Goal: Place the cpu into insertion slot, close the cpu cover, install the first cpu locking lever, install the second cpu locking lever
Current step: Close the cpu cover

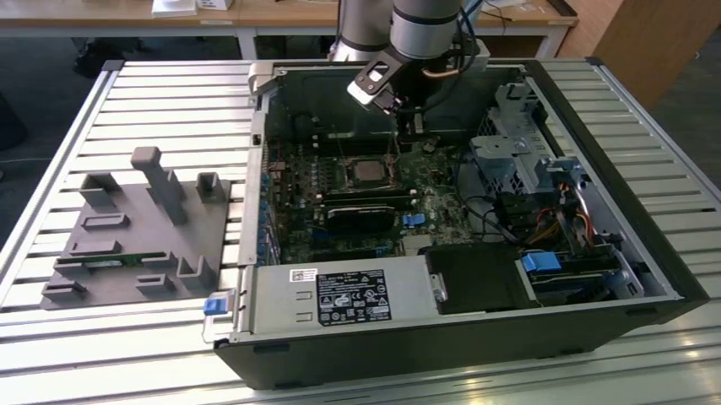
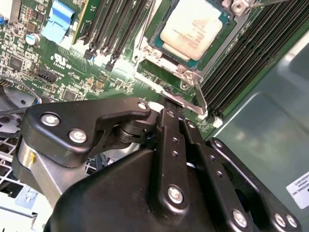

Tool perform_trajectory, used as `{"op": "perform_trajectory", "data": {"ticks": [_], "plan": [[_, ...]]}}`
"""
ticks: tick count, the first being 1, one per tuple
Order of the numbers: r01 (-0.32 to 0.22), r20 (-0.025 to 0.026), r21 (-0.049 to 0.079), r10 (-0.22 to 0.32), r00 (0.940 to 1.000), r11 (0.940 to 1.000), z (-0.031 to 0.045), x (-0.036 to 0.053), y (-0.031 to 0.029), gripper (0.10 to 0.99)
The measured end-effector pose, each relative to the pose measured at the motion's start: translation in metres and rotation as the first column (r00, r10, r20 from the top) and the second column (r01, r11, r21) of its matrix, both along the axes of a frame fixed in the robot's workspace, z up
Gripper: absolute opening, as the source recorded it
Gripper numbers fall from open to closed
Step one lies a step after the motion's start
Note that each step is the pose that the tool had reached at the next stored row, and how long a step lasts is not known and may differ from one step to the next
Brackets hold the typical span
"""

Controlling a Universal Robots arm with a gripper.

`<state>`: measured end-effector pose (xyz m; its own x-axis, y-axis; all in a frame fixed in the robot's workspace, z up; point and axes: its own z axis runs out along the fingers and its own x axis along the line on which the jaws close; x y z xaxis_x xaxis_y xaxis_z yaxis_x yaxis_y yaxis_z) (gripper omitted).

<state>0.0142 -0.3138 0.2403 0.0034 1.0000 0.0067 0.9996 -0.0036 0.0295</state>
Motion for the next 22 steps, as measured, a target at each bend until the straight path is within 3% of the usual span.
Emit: {"op": "perform_trajectory", "data": {"ticks": [22], "plan": [[0.0, -0.0001, -0.002, 0.0, 1.0, 1.0, -0.007, -0.0065, -0.0008, 0.106]]}}
